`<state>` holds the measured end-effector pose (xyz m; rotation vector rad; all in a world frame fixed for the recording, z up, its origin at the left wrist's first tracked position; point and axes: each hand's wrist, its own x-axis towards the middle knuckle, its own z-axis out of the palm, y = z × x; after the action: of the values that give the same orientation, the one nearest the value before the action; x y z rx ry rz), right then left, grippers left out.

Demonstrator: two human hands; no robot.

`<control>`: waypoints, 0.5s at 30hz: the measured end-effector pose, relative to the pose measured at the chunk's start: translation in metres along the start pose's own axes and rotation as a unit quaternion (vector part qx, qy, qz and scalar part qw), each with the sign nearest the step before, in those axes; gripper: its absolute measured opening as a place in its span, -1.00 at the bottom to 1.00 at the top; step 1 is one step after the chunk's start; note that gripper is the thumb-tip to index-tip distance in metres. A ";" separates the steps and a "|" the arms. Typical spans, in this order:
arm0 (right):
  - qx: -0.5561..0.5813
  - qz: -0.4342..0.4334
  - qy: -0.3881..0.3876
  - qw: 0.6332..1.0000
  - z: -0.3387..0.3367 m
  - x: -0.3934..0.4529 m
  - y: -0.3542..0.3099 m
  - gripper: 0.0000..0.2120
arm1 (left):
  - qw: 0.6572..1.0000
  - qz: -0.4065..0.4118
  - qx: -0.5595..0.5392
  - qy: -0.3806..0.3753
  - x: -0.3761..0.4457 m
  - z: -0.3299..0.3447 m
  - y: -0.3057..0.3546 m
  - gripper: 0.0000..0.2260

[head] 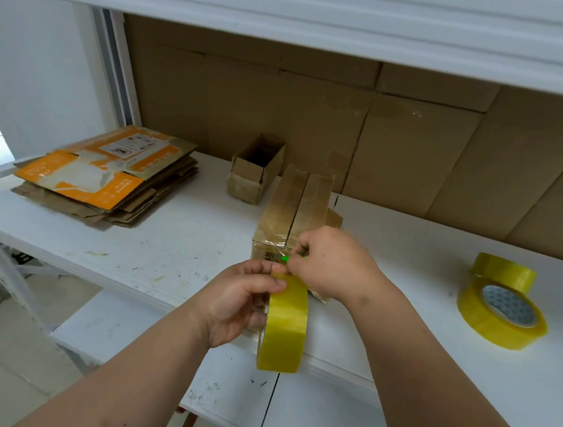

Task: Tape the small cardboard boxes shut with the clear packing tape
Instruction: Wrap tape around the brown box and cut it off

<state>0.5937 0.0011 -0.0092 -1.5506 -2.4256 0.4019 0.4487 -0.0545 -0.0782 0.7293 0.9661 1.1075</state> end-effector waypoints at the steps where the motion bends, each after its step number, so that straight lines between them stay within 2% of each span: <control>1: -0.002 0.001 0.000 1.000 0.000 0.001 0.001 -0.89 | 1.000 0.001 -0.005 0.004 0.000 -0.001 0.000 -0.65; 4: -0.005 -0.004 -0.005 1.000 0.000 0.002 0.004 -0.87 | 1.000 0.001 -0.011 0.013 0.001 -0.002 0.000 -0.75; 8: 0.037 -0.014 0.007 0.999 0.000 0.003 0.004 -0.86 | 1.000 0.000 -0.008 0.009 0.001 -0.002 0.000 -0.70; 15: -0.034 -0.021 -0.020 0.999 -0.001 0.009 -0.005 -0.90 | 1.000 0.004 0.006 0.012 0.002 -0.002 -0.001 -0.70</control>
<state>0.5861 0.0069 -0.0062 -1.5300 -2.5218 0.3482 0.4478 -0.0527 -0.0804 0.7312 0.9915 1.1212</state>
